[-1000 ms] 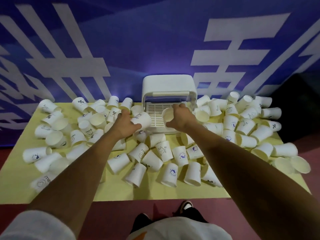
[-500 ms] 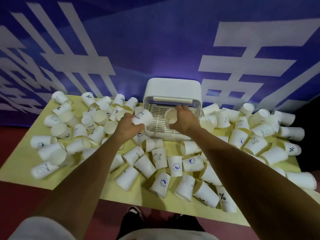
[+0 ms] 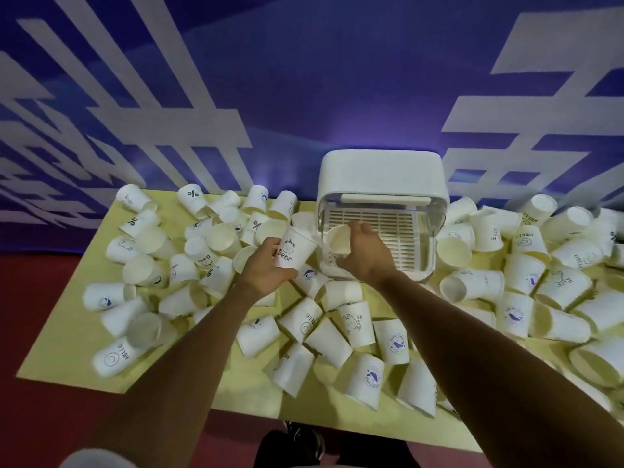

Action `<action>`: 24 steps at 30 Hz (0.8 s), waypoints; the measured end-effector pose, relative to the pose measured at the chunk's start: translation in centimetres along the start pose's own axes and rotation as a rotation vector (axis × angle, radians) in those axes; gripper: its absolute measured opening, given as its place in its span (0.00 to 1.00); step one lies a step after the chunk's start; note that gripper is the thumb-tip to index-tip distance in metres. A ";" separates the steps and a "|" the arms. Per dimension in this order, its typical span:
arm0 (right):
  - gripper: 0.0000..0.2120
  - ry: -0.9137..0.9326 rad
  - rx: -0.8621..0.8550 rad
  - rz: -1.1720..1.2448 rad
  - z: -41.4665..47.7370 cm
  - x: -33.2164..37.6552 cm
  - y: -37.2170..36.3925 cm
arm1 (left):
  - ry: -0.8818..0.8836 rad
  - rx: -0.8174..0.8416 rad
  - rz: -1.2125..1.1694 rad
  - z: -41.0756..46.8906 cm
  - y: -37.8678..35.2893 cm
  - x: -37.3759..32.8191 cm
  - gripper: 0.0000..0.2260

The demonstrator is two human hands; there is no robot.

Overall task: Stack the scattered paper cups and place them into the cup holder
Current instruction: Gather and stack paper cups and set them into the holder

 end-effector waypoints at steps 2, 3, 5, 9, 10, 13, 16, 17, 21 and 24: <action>0.32 -0.038 -0.022 0.002 0.6 0.3 -0.7 | -0.021 0.012 -0.020 0.6 0.2 0.9 0.34; 0.32 -0.059 -0.035 -0.002 0.9 0.4 -1.0 | -0.027 0.017 -0.028 0.8 0.3 1.3 0.34; 0.32 -0.098 -0.056 0.007 1.3 0.6 -1.3 | -0.035 0.023 -0.048 1.2 0.5 2.2 0.35; 0.32 -0.127 -0.041 0.050 1.8 0.8 -2.5 | -0.034 0.048 -0.099 1.8 0.7 3.4 0.32; 0.32 -0.130 -0.036 0.055 1.8 0.9 -3.0 | -0.031 0.055 -0.106 1.9 0.7 3.6 0.32; 0.34 -0.153 -0.015 0.037 1.6 1.1 -4.4 | -0.028 0.059 -0.089 2.2 0.8 4.3 0.32; 0.36 -0.195 0.017 0.047 1.6 1.1 -5.1 | -0.028 0.056 -0.085 2.3 1.0 4.9 0.32; 0.37 -0.204 0.035 0.057 1.6 1.0 -5.2 | -0.030 0.057 -0.081 2.2 1.0 5.0 0.32; 0.40 -0.208 0.117 0.083 1.2 0.9 -4.9 | -0.034 0.071 -0.081 1.8 0.9 5.0 0.31; 0.32 -0.130 -0.001 0.071 0.6 0.9 -3.7 | -0.031 0.062 -0.090 1.4 0.4 4.5 0.31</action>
Point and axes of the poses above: each hand's wrist, its own z-axis towards the middle knuckle, its own y-axis out of the back of the hand, x = y × z, the point moved 2 cm from there along z, towards the middle knuckle, and after that the axes turned 1 degree about -z, right-handed, at the moved point
